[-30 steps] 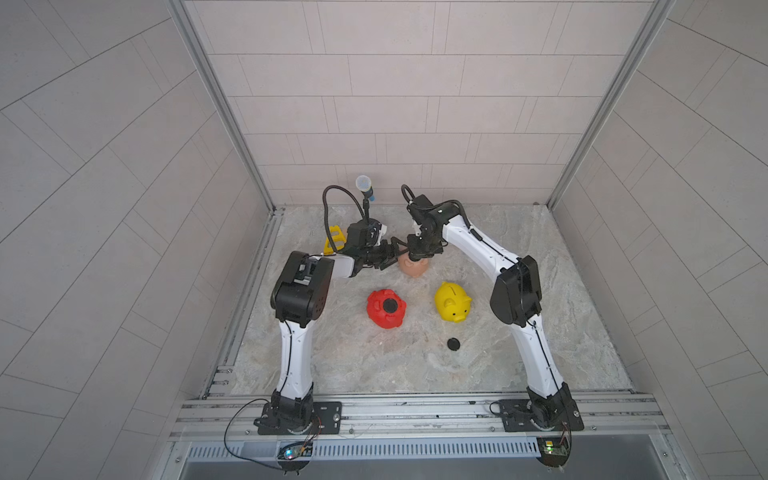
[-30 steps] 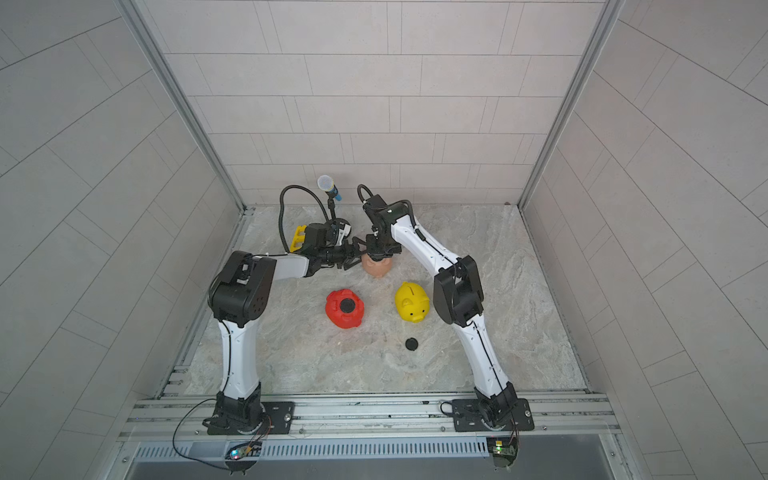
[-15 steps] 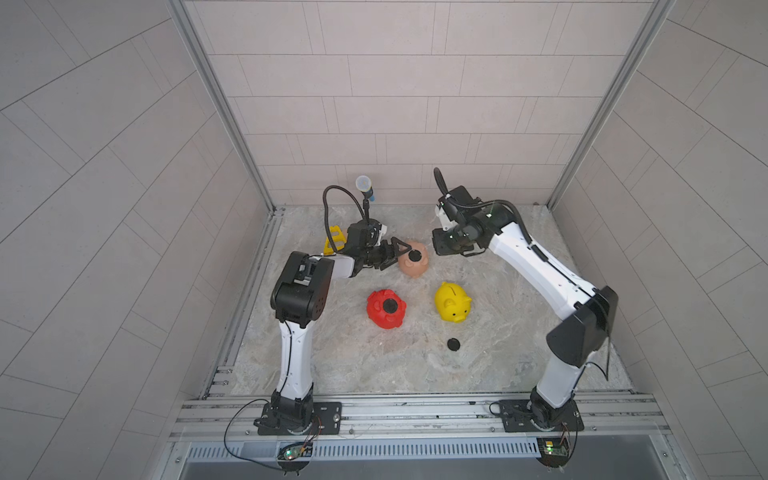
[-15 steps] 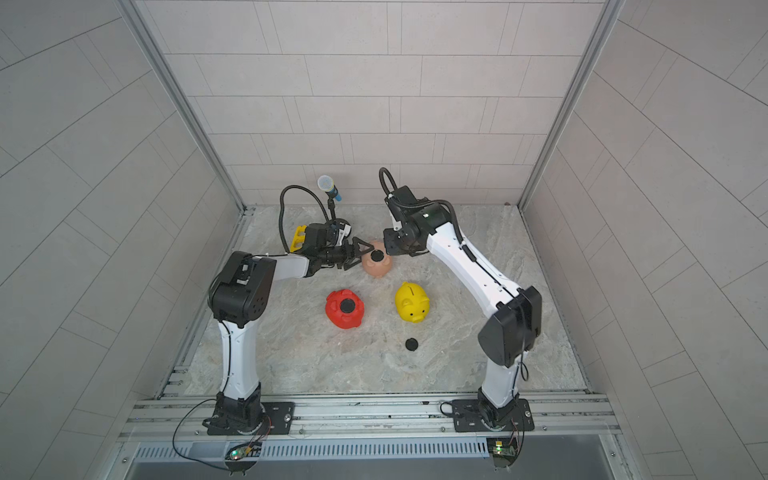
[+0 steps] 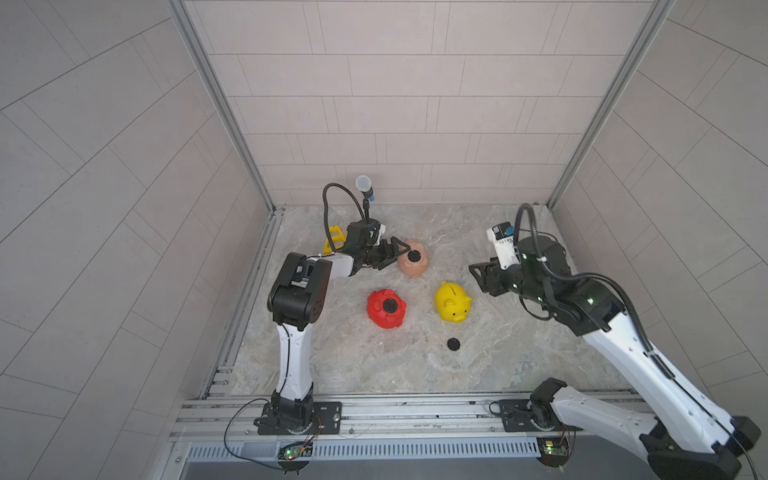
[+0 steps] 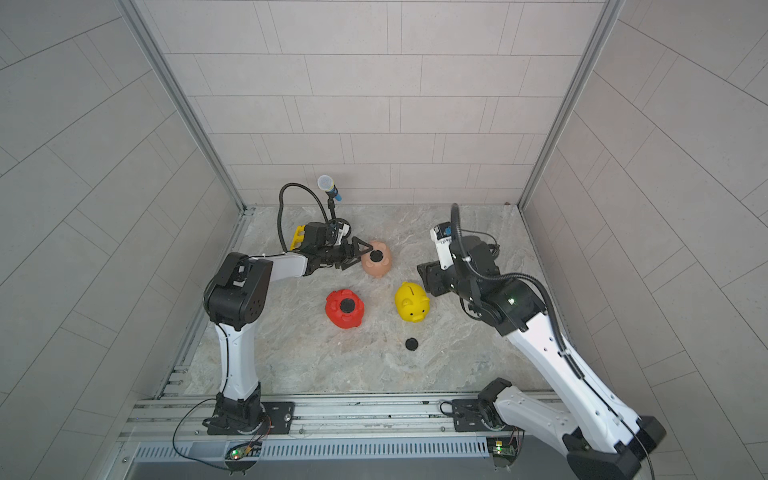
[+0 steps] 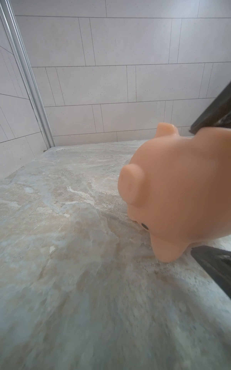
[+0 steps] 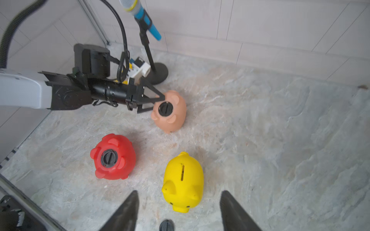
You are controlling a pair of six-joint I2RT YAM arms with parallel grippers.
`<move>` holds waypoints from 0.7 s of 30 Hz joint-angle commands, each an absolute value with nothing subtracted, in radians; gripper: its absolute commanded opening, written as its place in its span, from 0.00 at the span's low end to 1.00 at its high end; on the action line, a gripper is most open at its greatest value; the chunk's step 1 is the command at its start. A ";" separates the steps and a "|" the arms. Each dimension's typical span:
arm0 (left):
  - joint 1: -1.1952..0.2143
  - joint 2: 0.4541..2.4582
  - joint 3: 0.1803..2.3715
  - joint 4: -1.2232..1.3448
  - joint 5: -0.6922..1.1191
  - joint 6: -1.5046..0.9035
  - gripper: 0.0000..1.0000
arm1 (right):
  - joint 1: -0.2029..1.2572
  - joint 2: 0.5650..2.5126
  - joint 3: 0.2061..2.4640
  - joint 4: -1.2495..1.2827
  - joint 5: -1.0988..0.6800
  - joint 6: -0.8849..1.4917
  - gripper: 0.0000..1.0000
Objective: Close piggy banks
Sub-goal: Turn over the piggy bank at the center of the board.
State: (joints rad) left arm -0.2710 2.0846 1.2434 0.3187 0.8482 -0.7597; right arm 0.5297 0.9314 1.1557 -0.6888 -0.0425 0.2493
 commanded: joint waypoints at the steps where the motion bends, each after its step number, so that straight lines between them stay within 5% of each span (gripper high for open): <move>1: -0.270 2.022 1.228 0.275 0.815 -0.730 0.92 | 0.528 0.850 1.081 -0.596 0.013 0.198 0.79; 6: -0.271 1.984 1.215 0.275 0.810 -0.730 0.92 | 0.528 0.761 0.994 -0.580 0.037 0.194 0.89; 21: -0.274 1.602 1.008 0.197 0.725 -0.677 0.92 | 0.528 0.595 0.832 -0.557 0.129 0.199 0.91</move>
State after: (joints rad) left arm -0.2710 1.6970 1.0435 0.2409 0.7670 -0.7242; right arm 0.5293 0.6300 0.8528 -0.5823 0.0853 0.1997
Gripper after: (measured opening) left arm 0.921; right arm 0.912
